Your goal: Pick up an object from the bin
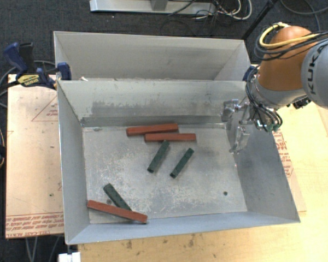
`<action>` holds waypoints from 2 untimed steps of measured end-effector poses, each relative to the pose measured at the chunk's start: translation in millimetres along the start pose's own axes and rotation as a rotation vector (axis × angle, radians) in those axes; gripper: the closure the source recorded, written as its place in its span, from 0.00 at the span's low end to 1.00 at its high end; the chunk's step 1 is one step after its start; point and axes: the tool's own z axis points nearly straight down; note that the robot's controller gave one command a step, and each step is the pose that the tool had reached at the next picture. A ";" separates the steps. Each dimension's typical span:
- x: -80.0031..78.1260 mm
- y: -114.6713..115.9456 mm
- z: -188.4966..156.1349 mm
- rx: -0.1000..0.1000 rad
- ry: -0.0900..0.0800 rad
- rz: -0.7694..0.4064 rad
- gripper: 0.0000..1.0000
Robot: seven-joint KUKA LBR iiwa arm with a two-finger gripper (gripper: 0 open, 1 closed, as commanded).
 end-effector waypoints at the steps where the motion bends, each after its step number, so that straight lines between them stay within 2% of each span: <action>1: 47.1 75.2 12.0 -0.003 -0.002 -0.039 0.00; 2: 19.0 118.8 73.0 0.001 -0.011 -0.306 0.00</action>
Offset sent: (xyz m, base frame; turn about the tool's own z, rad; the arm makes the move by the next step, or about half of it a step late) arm -0.0456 0.0693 -0.0102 -0.0316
